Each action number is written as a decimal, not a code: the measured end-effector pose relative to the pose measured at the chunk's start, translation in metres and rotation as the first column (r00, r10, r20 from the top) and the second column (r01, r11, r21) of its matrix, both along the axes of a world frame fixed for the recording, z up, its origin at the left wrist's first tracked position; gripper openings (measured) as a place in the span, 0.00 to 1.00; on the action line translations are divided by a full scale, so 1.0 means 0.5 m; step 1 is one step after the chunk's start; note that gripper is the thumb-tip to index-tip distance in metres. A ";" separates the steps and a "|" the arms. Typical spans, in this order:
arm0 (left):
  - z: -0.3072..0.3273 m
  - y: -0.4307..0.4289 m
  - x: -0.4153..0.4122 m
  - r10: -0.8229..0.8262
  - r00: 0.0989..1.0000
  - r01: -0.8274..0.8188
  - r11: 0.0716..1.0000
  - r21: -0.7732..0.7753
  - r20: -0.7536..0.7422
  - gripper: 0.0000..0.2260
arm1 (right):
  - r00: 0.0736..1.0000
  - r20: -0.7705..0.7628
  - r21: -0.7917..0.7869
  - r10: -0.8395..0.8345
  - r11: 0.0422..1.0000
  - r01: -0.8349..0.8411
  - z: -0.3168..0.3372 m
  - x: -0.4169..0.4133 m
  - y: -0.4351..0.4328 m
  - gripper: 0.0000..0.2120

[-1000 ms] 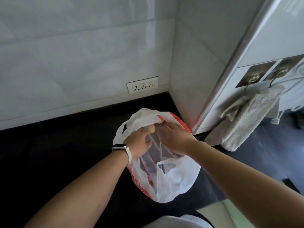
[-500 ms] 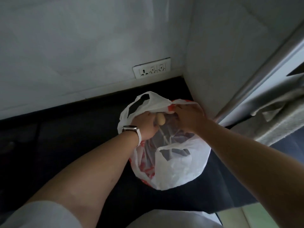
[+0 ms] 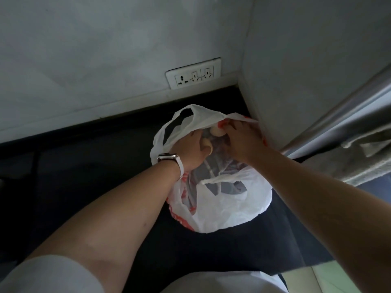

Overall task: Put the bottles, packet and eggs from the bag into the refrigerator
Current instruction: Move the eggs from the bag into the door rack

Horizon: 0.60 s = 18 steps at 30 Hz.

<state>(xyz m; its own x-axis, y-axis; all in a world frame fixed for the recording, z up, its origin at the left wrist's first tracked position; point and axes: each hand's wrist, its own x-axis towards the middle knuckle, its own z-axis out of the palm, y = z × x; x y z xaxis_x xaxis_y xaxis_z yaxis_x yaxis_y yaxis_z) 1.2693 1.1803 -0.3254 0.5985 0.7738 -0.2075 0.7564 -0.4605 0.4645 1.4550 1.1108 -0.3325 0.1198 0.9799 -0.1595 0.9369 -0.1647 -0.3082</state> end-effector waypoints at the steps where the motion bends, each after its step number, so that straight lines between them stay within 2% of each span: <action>1: -0.002 0.003 0.004 -0.011 1.000 0.011 1.000 0.007 0.008 0.18 | 1.000 -0.001 -0.005 -0.002 1.000 0.002 -0.003 0.002 0.002 0.34; 5: -0.011 0.011 0.016 -0.032 0.999 0.032 0.999 -0.002 -0.024 0.20 | 1.000 -0.022 0.028 -0.010 1.000 0.011 -0.014 0.002 0.019 0.36; 8: -0.020 0.004 0.018 -0.056 0.997 0.056 0.998 0.002 -0.056 0.21 | 0.999 -0.010 0.052 0.046 0.998 -0.045 -0.014 0.001 0.037 0.34; 13: -0.023 -0.004 0.014 -0.050 0.999 0.049 0.999 -0.018 -0.020 0.23 | 0.993 0.021 0.022 0.112 0.993 -0.112 -0.028 0.003 0.062 0.28; 18: -0.013 -0.006 0.017 -0.065 0.997 0.067 0.996 -0.053 0.033 0.20 | 0.988 0.012 -0.017 0.154 0.988 -0.153 -0.036 0.008 0.077 0.26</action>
<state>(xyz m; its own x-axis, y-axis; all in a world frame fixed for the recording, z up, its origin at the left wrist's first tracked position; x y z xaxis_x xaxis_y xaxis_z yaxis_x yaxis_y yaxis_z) 1.2777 1.1773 -0.3320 0.6550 0.7204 -0.2282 0.7096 -0.4825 0.5134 1.4592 1.1494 -0.3504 -0.0295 0.9842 -0.1744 0.9556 -0.0234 -0.2938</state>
